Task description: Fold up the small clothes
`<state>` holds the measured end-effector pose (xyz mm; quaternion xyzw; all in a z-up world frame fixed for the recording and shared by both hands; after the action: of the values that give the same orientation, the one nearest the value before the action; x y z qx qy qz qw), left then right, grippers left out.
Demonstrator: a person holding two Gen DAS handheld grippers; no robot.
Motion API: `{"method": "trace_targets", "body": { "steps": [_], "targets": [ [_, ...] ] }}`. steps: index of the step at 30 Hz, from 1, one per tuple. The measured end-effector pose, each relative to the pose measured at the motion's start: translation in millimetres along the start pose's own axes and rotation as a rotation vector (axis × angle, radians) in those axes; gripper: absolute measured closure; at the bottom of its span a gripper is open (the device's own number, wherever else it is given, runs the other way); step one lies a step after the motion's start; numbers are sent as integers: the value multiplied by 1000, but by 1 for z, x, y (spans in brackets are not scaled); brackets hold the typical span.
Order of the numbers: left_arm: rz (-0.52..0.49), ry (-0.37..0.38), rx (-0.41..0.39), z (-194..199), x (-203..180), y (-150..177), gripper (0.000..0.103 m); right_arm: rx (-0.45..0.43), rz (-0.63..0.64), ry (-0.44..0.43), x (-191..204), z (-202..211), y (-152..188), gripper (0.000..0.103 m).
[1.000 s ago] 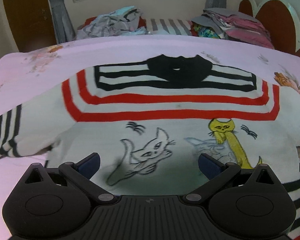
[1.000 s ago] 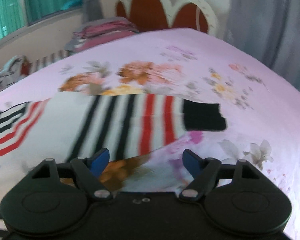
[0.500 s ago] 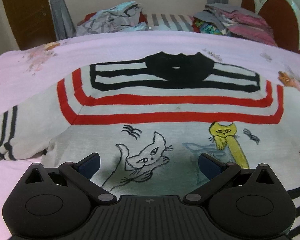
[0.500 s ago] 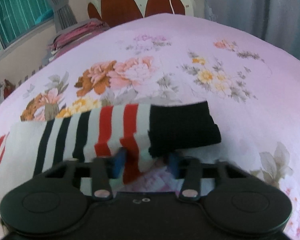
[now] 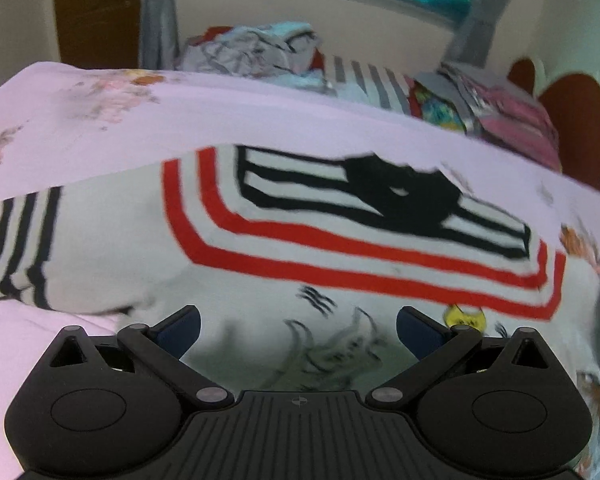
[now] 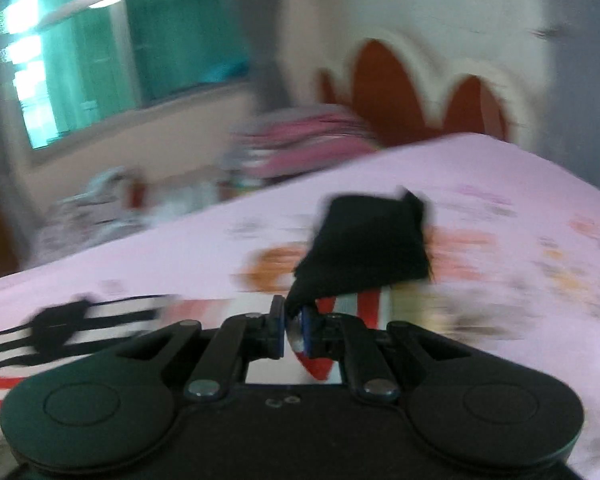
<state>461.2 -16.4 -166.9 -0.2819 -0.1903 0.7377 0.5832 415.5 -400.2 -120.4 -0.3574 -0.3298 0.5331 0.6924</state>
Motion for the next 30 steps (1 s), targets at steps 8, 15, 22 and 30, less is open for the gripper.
{"method": "trace_targets", "body": {
  "steps": [8, 15, 22, 30],
  "targets": [
    [12, 80, -39, -4, 37, -10, 0, 188, 122, -251, 161, -46, 53, 89],
    [95, 258, 87, -32, 21, -5, 0, 213, 133, -259, 173, -33, 67, 63],
    [53, 375, 196, -72, -44, 20, 2, 176, 181, -48, 97, -1, 78, 53],
    [17, 402, 166, -89, -78, 19, 64, 215, 108, 79, 49, -19, 95, 52]
  ]
}}
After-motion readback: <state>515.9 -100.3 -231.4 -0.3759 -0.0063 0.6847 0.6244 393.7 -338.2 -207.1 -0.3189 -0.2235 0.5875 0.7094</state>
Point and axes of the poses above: each gripper's, at about its wrist camera, not at the fingertips, and z roughly against the way its jaws point, x to its left, y to its underside, the point moved 5 cm from there along -z, roughly the way its jaws point, and after that the axes turned 5 degrees about z, right-handed, at the moved point
